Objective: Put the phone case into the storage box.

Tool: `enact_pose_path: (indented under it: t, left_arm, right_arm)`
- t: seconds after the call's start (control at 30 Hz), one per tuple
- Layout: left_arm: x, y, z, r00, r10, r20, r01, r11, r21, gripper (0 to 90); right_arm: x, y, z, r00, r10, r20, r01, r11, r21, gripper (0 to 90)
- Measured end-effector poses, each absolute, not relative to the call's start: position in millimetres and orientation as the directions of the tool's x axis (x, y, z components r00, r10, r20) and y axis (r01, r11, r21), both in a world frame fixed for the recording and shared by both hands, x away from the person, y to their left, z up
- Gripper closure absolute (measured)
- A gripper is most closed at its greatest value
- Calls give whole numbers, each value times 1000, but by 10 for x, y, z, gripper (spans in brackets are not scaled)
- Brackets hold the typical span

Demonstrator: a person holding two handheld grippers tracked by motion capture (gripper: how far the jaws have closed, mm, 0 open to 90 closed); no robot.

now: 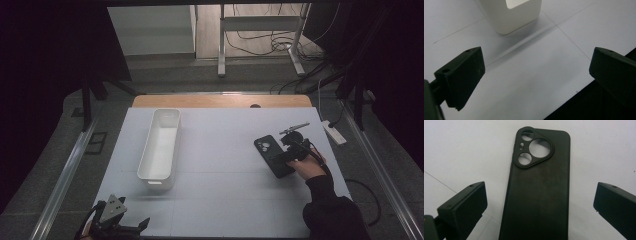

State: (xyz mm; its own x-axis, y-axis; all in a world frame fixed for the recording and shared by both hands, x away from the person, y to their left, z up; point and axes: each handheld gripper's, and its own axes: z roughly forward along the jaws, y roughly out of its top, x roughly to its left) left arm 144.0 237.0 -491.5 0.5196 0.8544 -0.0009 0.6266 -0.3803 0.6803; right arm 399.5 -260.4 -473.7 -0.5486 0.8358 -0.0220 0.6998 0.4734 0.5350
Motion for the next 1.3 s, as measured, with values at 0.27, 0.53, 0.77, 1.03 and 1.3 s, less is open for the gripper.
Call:
enact_pose_path:
  t: [0.27, 0.53, 0.77, 1.03, 1.3]
  left_arm:
    - [1442, 2374, -4915, 518, 855, -4, 628, -378, 680, 11]
    - [1442, 2378, -4914, 517, 856, -7, 629, -375, 681, 10]
    - [1441, 2380, -4914, 516, 856, -8, 630, -373, 681, 9]
    - [1443, 2383, -4914, 511, 859, -11, 633, -368, 681, 4]
    - [1448, 2383, -4915, 508, 861, -14, 637, -365, 679, 3]
  right_arm:
    - [4007, -2599, -4859, -549, 836, -3, 709, 468, 527, 0]
    - [4019, -2573, -4999, -560, 829, -1, 717, 485, 500, 0]
    - [4027, -2550, -5117, -572, 820, -11, 720, 509, 471, 0]
    - [4007, -2530, -5145, -572, 819, -41, 714, 522, 466, 0]
    - [4009, -2519, -5140, -563, 825, -43, 724, 518, 455, 0]
